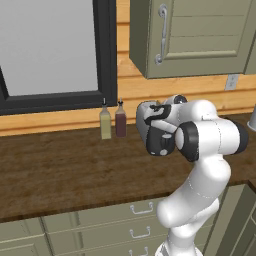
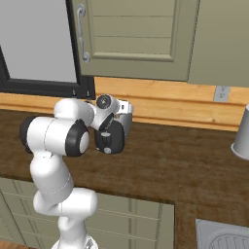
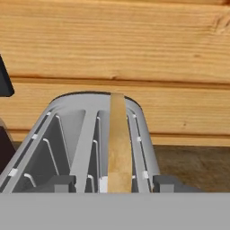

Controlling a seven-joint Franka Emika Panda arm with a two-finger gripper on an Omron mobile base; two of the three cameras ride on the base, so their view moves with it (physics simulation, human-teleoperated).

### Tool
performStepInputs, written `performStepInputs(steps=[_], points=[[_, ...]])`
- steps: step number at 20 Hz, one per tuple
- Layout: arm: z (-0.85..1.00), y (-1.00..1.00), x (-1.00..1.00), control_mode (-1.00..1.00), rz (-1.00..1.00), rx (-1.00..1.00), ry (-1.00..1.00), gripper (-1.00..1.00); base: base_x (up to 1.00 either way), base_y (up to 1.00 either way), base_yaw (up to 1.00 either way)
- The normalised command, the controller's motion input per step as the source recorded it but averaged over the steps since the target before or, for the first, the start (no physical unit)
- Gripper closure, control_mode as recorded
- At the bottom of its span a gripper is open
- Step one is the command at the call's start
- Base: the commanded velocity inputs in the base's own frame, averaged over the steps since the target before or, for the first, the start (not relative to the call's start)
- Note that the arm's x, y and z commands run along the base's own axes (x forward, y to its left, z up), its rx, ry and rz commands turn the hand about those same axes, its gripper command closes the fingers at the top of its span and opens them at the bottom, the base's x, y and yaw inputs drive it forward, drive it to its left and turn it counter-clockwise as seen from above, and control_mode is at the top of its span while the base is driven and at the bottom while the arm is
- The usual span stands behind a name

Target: Start the toaster. Once the lever pops up, take the bread to the plate on the dining counter.

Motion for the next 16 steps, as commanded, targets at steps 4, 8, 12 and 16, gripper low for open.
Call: performStepInputs(steps=[4,8,12,16], points=[[0.0,0.0,0.0,-1.0,0.0,0.0,0.0,1.0,0.0,0.0,0.0],[0.0,0.0,0.0,-1.0,0.0,0.0,0.0,1.0,0.0,0.0,0.0],[0.0,0.0,0.0,-1.0,0.0,0.0,0.0,1.0,0.0,0.0,0.0],[0.0,0.0,0.0,-1.0,0.0,0.0,0.0,1.0,0.0,0.0,0.0]])
